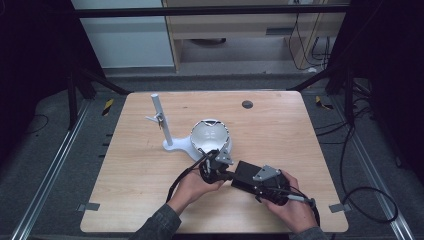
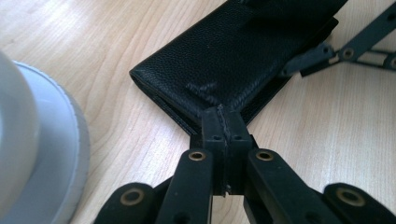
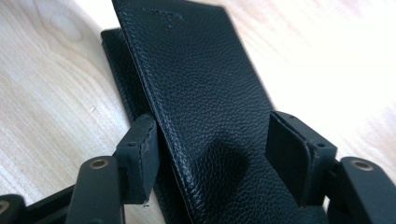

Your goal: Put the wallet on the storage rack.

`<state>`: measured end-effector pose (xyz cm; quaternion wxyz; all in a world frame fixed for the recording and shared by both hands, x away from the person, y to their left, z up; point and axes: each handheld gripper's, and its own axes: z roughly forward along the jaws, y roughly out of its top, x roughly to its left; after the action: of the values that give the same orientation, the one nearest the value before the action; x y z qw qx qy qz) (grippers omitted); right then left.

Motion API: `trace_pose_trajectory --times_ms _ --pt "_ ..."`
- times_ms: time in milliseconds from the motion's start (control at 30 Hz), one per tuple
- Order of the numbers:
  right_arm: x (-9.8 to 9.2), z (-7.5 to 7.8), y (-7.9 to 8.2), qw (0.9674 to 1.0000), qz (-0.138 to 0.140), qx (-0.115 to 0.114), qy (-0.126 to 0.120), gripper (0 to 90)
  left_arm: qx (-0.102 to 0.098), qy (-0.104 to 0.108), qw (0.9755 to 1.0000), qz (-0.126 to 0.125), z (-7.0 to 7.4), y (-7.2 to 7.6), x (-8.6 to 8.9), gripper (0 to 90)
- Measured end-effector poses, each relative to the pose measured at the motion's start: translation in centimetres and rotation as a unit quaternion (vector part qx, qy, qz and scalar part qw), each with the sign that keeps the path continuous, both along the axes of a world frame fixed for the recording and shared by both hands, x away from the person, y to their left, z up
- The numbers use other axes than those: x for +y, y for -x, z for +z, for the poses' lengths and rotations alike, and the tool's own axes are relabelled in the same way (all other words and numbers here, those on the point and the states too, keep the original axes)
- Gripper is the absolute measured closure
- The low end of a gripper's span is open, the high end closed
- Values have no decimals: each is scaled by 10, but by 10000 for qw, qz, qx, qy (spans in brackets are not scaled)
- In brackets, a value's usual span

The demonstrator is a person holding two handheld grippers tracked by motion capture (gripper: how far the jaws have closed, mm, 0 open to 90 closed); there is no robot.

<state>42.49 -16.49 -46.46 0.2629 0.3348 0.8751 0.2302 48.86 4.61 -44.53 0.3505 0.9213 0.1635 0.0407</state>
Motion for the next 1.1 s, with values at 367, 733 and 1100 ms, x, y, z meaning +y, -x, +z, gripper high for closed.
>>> trace_pose_trajectory --times_ms 367,733,1100 --pt "-6 11 -4 9998 -98 -174 -38 375 68 -247 9997 44 -13 -5 -2 888" --pt "-4 1 -6 10000 -81 -25 22 367 106 122 9998 124 -15 -14 -10 892" --pt "9 -2 -16 9986 23 -75 516 601 -27 167 9995 268 -7 -9 -8 805"
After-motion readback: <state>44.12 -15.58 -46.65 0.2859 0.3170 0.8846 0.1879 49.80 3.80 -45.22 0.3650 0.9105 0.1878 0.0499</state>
